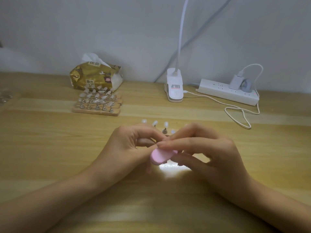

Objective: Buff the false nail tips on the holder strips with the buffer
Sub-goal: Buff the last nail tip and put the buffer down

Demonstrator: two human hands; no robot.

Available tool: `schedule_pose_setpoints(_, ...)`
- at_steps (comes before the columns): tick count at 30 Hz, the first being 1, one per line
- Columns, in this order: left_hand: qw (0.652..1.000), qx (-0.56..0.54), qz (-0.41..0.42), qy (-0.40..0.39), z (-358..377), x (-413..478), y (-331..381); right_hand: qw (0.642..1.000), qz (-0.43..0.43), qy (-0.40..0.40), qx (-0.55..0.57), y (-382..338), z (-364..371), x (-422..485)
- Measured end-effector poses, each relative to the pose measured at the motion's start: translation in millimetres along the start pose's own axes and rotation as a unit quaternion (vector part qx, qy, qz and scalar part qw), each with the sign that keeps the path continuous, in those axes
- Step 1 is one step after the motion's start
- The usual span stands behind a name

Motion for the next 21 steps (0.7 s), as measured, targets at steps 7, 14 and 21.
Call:
schedule_pose_setpoints(7,1.000,0.004,-0.008,0.016,-2,1,-1,0.999,0.000,0.012,0.034,-5,-1,-1)
schedule_pose_setpoints(14,0.999,-0.021,-0.008,0.033,-3,2,-4,0.996,0.067,0.048,-0.031,22,-39,4)
schedule_pose_setpoints(21,0.990,-0.098,-0.016,0.098,-16,3,-8,0.947,-0.005,-0.155,-0.283,37,-39,-2)
Point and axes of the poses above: each hand's wrist, its own x-axis towards the middle knuckle, its own z-axis out of the palm, y = z × x, the point moved 4 cm from there along x, towards the middle knuckle
